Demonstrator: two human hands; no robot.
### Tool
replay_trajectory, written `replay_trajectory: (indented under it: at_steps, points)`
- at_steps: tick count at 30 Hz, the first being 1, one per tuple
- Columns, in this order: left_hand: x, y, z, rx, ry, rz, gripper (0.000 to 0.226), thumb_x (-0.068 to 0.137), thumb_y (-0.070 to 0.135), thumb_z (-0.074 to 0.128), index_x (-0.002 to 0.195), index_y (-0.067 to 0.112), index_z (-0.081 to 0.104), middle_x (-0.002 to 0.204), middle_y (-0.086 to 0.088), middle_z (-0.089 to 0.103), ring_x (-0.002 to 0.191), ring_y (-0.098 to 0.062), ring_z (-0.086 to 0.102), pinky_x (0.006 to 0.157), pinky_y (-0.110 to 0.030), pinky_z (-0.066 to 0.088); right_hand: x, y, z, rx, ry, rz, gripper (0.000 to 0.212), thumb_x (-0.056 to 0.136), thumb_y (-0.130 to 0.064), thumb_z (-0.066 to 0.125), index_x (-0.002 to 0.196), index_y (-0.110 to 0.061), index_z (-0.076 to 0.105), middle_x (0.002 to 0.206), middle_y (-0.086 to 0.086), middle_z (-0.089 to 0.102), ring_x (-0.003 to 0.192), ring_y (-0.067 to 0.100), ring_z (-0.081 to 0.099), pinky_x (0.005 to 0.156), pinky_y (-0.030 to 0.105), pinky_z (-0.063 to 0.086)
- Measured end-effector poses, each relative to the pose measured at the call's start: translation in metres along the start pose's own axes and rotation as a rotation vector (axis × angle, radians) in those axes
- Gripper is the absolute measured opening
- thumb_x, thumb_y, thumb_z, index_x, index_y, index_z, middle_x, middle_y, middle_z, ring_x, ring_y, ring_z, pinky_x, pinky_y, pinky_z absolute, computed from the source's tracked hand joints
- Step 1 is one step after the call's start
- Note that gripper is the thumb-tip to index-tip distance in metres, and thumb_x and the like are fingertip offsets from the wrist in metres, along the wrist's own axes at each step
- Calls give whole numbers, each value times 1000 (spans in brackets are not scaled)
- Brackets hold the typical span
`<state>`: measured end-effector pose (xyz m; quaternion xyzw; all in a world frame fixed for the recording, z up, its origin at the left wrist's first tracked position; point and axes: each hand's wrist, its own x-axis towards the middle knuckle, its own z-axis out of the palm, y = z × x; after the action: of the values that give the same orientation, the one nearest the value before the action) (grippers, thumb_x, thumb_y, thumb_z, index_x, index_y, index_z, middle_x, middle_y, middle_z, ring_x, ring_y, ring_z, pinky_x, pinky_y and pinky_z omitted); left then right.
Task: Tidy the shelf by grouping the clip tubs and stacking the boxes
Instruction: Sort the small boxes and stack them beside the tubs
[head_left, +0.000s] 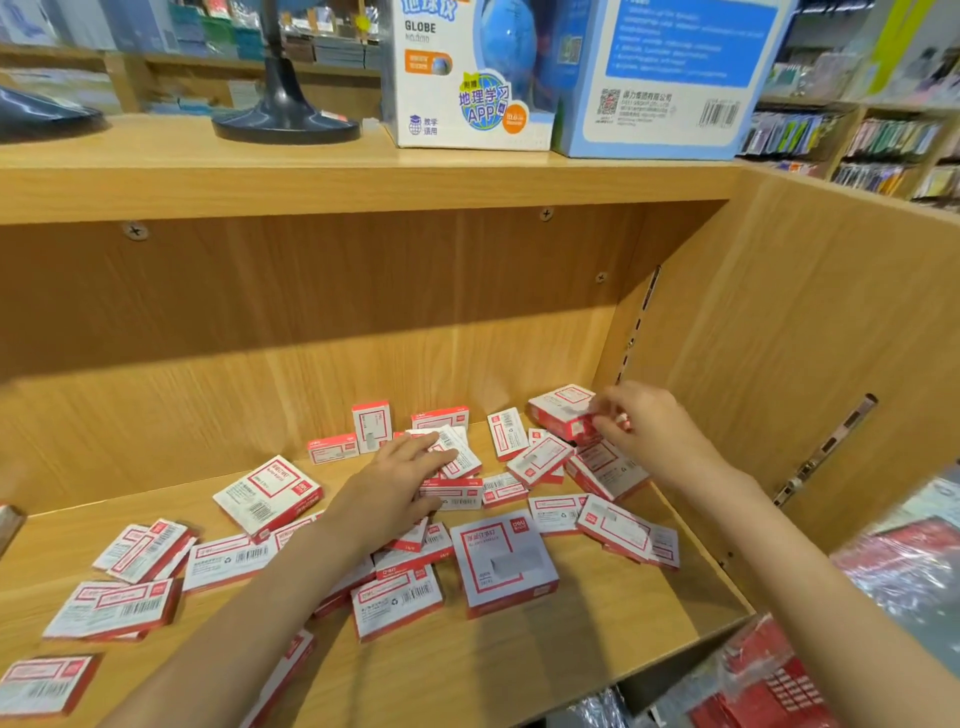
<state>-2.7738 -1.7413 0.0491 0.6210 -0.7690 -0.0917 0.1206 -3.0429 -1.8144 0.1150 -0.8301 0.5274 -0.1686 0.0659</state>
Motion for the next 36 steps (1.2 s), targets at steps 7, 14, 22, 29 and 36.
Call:
replay_trajectory:
  at_steps: [7,14,22,29,36]
  points:
    - [2,1,3,-26,-4,-53,61,88,32,57,142,30,30,152,4,22,140,-17,14,114,-35,17,-62,-2,19,-140,-440,89,46,81,-40,65,119,-29,43,124,-7,54,99,10,54,64,14,43]
    - [-10,-5,-4,-52,27,-43,52,91,29,54,139,31,35,150,9,25,137,-12,21,112,-30,21,-48,-9,-7,399,-167,116,36,73,-31,75,96,-26,47,93,-15,59,78,0,58,59,17,49]
    - [-25,-16,-12,-66,147,-10,22,86,7,55,102,15,68,122,3,57,115,-17,51,100,-26,37,2,-48,36,252,-227,-21,35,75,-32,73,93,-19,46,68,-8,49,63,13,46,50,25,29]
    - [-48,-39,-12,-110,145,-124,19,89,15,53,103,16,66,111,4,59,102,-12,54,84,-18,37,21,-56,50,-61,-104,-110,35,85,-42,60,109,-17,53,116,2,53,111,22,43,88,33,38]
    - [-57,-36,-16,-216,75,-147,25,92,34,51,111,23,62,107,12,57,91,-4,53,79,-17,40,36,-111,76,69,-379,-140,57,75,-48,70,117,-17,46,127,7,46,116,24,44,90,35,40]
